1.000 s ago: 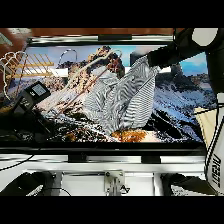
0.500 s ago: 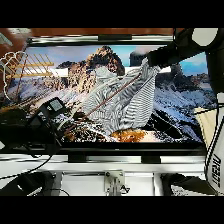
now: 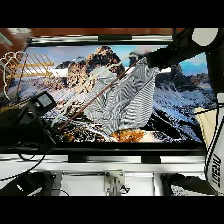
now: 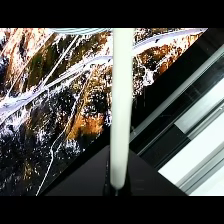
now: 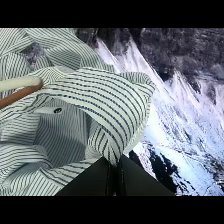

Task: Fold the shirts.

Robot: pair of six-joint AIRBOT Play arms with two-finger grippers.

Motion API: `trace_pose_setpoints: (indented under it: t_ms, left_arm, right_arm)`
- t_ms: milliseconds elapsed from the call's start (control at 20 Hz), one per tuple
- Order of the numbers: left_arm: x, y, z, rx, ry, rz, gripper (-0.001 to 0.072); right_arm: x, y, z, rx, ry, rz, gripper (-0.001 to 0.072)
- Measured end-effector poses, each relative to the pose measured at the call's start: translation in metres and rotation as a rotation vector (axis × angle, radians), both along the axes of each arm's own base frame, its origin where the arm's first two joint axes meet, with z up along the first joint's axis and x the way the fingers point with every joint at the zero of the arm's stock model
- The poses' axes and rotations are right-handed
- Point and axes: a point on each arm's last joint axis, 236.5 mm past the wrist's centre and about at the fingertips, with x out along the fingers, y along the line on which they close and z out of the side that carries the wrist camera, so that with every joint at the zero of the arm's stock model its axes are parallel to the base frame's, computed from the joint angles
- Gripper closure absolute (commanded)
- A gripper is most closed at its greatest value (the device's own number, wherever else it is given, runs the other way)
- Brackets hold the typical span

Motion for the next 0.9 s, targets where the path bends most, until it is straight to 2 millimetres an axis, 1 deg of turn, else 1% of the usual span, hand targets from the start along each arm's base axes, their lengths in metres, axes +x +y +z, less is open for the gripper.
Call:
trace_pose_setpoints:
  t_ms: [150, 350, 500, 600, 700, 800, 900]
  left_arm:
    - [-0.012, 0.005, 0.003, 0.025, 0.013, -0.029, 0.0658]
    - [-0.027, -0.002, 0.003, 0.038, 0.027, -0.092, 0.0658]
    - [-0.029, -0.006, -0.003, 0.042, 0.032, -0.104, 0.0658]
    - [-0.026, -0.012, -0.012, 0.045, 0.040, -0.106, 0.0658]
    - [-0.016, -0.020, -0.022, 0.056, 0.038, -0.102, 0.0658]
    - [0.000, -0.034, -0.028, 0.044, 0.011, -0.103, 0.0658]
    - [0.014, -0.049, -0.035, 0.034, -0.009, -0.106, 0.0658]
  right_arm:
    - [0.000, 0.000, 0.000, -0.001, 0.002, -0.001, 0.0637]
    - [-0.001, -0.001, -0.001, -0.004, 0.006, -0.002, 0.0637]
    - [-0.001, -0.001, -0.001, -0.004, 0.006, -0.002, 0.0637]
    - [-0.002, 0.000, 0.000, 0.000, 0.006, 0.000, 0.0637]
    - [-0.005, 0.003, 0.004, 0.013, -0.001, 0.018, 0.0638]
    - [-0.012, 0.010, 0.015, 0.041, -0.021, 0.053, 0.0638]
    - [-0.022, 0.019, 0.031, 0.079, -0.056, 0.108, 0.0638]
